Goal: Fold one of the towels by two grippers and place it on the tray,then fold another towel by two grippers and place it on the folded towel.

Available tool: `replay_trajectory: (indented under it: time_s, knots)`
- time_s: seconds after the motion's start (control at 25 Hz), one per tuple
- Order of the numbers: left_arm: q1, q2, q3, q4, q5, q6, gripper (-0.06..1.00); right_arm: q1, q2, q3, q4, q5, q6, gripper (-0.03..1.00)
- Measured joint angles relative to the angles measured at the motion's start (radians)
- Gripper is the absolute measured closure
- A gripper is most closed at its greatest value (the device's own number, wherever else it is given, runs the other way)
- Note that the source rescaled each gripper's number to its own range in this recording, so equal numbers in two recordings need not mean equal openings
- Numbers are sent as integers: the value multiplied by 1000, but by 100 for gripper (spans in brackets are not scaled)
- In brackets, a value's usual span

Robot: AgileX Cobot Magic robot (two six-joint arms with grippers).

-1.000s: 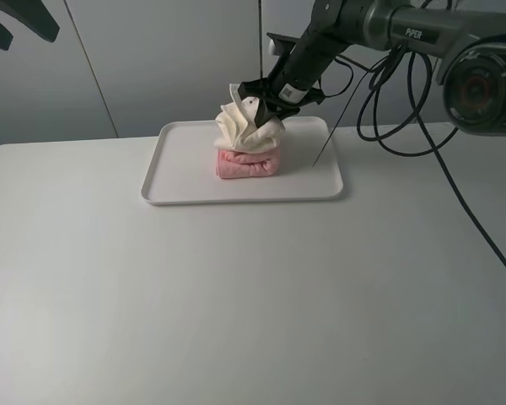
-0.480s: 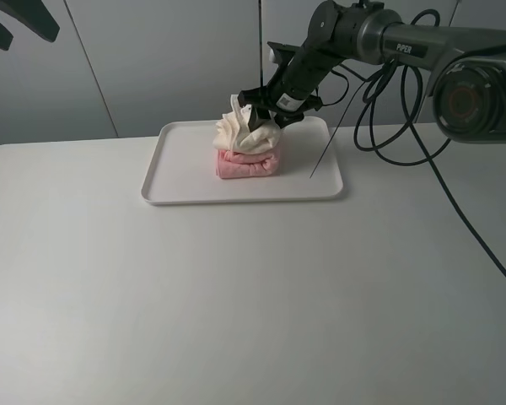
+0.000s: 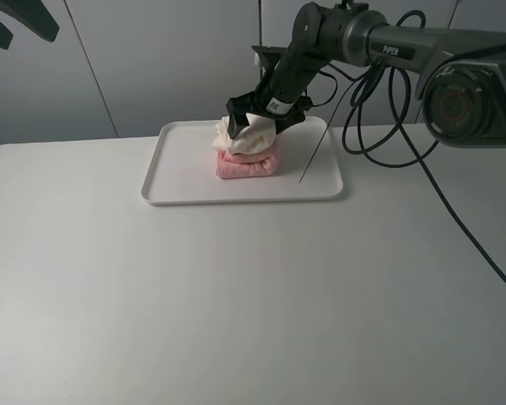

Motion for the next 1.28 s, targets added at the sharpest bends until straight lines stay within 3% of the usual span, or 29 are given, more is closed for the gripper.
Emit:
replay_trajectory:
  time_s: [0.24,0.44,0.72,0.84,1.04,1.28]
  knots:
    - [8,-63,0,15,-18,4,8,2,-140,0,-204,48,-10,-3]
    - [10,-153,0,89,-10,4,8,2,-305,0,-334,109,-10,-3]
    - [10,-340,4,130,-5,-11,8,2,-555,-2,-370,225,-3,-3]
    - [10,-448,69,137,-5,-15,8,2,-614,38,-370,253,17,-3]
    - [10,-653,253,213,-3,-52,8,2,-729,322,-375,252,31,-3]
    - [10,-948,484,226,3,-111,8,2,-1047,800,-414,63,94,-3]
